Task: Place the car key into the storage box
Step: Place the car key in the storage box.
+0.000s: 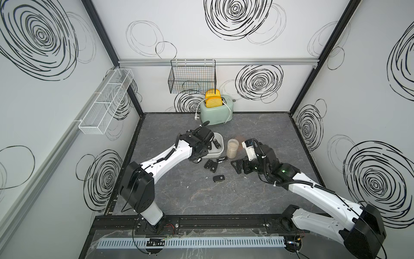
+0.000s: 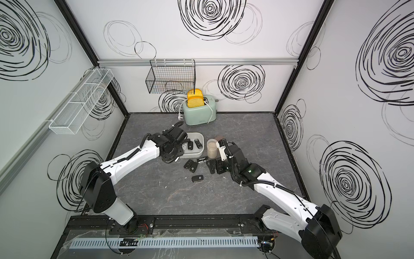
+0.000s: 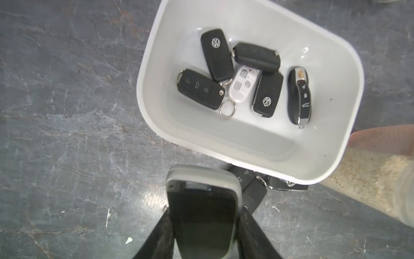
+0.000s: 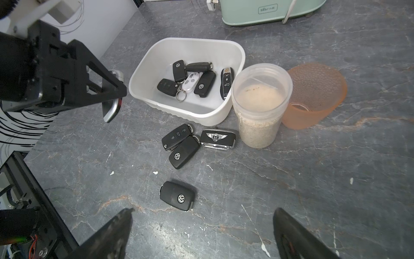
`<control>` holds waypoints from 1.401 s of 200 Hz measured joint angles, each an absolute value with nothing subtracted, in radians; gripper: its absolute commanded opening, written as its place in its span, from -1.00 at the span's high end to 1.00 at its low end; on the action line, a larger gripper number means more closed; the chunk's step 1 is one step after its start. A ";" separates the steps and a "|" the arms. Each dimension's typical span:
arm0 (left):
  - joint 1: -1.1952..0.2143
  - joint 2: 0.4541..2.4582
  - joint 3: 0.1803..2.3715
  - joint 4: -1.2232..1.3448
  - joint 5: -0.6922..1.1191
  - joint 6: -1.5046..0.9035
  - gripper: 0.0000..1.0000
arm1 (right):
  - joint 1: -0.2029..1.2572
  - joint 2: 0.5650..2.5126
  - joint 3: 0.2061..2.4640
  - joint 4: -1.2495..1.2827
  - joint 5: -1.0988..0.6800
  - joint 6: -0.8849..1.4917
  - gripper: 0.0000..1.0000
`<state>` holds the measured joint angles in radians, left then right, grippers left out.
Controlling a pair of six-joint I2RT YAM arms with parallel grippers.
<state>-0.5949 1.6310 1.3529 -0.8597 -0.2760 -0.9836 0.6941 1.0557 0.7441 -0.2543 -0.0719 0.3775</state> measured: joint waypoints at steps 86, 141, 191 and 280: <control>-0.489 1.774 1.531 -0.801 -0.281 -0.733 0.27 | 0.694 1.099 0.784 -0.275 -0.082 0.405 -0.98; -0.445 1.948 1.650 -0.786 -0.270 -0.565 0.27 | 0.694 1.118 0.807 -0.302 -0.080 0.424 -0.98; -0.395 2.024 1.651 -0.787 -0.262 -0.472 0.26 | 0.694 1.140 0.834 -0.334 -0.079 0.442 -0.98; -0.338 2.102 1.575 -0.738 -0.210 -0.433 0.16 | 0.694 1.151 0.841 -0.363 -0.070 0.495 -0.98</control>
<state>-0.3378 2.1021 1.5745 -0.7376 -0.2104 -0.4332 0.6941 1.1515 0.8410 -0.3634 -0.0696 0.4953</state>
